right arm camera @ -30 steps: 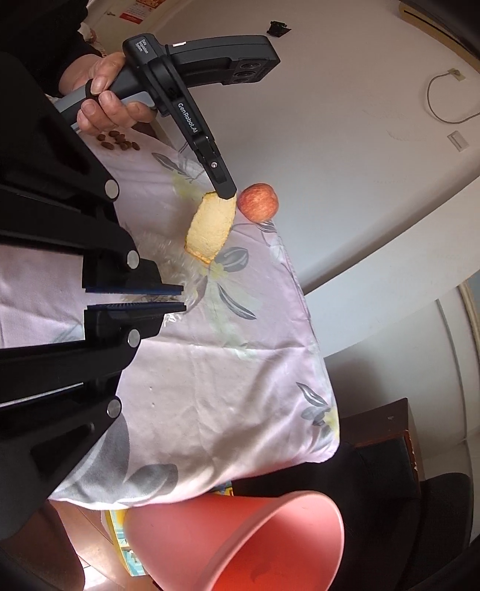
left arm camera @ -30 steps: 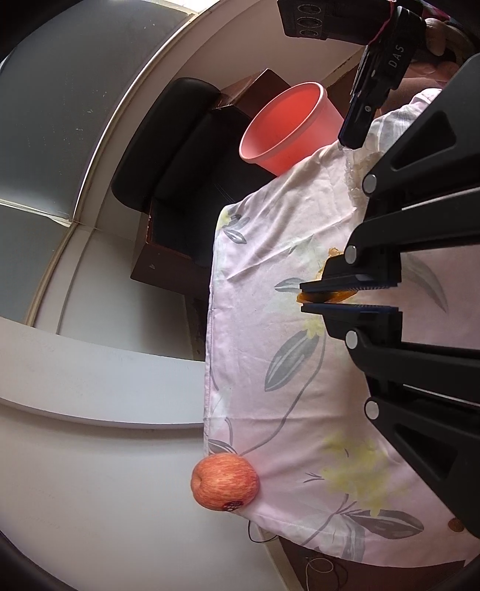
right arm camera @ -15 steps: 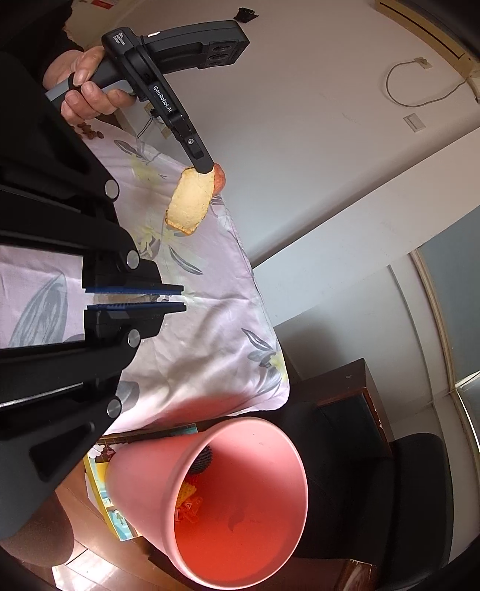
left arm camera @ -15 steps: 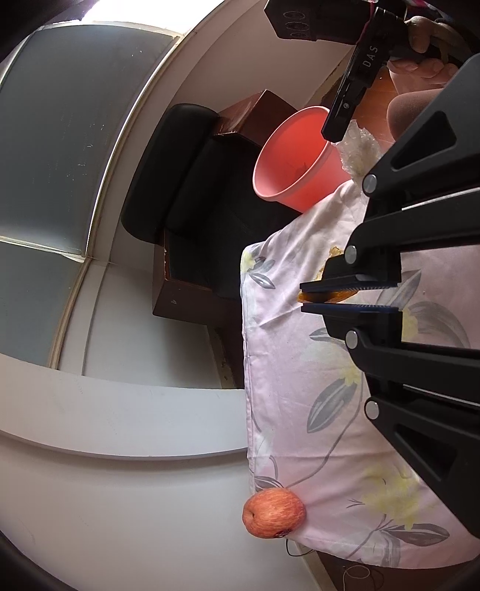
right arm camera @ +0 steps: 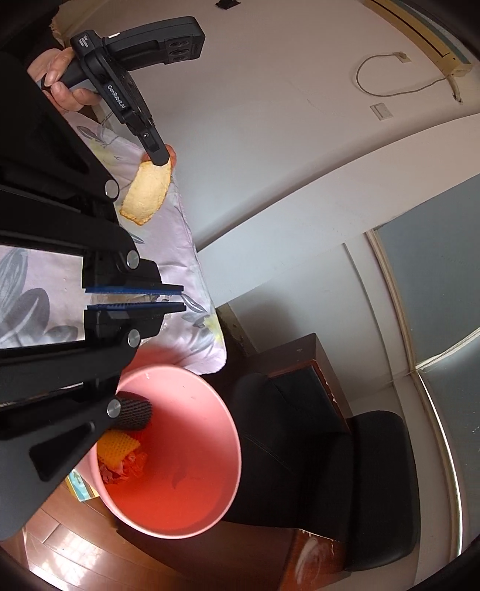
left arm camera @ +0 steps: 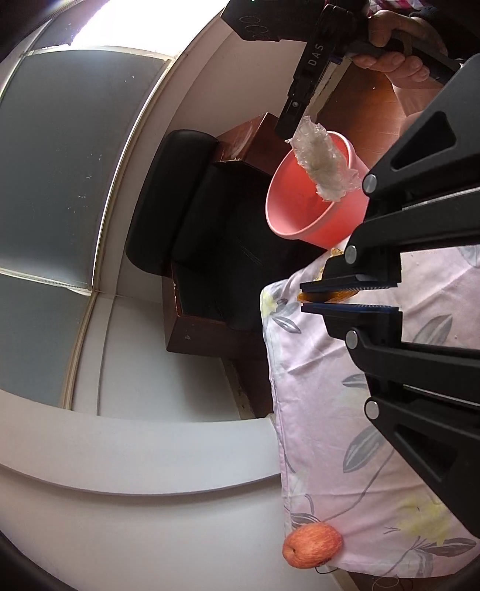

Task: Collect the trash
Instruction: 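Carry the orange peel and plastic bag over the pink bucket, then open both grippers to drop the peel and bag into the pink bucket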

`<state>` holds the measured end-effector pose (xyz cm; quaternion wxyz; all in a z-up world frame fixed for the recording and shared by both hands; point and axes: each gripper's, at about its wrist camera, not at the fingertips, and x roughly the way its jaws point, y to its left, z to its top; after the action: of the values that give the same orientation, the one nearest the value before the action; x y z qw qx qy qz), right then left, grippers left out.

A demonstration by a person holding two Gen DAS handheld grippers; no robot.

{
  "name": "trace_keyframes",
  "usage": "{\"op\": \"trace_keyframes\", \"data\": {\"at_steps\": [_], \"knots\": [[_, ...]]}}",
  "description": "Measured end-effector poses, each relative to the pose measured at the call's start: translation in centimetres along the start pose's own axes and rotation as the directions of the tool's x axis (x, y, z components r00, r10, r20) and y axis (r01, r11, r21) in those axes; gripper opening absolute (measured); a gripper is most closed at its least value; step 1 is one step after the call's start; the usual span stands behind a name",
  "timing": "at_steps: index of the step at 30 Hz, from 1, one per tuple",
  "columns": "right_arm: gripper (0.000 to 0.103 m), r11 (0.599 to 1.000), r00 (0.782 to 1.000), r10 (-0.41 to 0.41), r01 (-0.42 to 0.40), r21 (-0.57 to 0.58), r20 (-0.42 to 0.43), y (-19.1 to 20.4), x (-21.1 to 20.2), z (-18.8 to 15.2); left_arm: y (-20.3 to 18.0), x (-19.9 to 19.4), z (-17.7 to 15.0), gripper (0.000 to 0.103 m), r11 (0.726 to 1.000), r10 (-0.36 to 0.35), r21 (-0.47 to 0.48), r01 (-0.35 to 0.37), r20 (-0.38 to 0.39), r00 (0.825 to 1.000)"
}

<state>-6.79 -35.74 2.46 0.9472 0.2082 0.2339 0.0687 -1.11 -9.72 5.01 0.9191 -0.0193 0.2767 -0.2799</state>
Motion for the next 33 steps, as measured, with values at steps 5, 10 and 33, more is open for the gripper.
{"op": "trace_keyframes", "data": {"at_steps": [5, 10, 33], "knots": [[0.004, 0.998, 0.998, -0.06, 0.059, 0.026, 0.025, -2.7, -0.1, 1.3, -3.3, 2.2, 1.5, 0.005, 0.997, -0.067, 0.043, 0.067, 0.003, 0.998], [0.004, 0.992, 0.994, -0.108, 0.106, 0.067, 0.03, -5.8, -0.1, 1.4, -7.0, 5.1, 2.3, 0.005, 0.988, -0.125, 0.091, 0.126, -0.018, 0.992], [0.004, 0.96, 0.976, -0.208, 0.217, 0.179, -0.067, -13.6, 3.5, -1.3, -14.4, 17.8, -0.6, 0.005, 0.977, -0.109, 0.157, 0.147, -0.228, 0.967]]}}
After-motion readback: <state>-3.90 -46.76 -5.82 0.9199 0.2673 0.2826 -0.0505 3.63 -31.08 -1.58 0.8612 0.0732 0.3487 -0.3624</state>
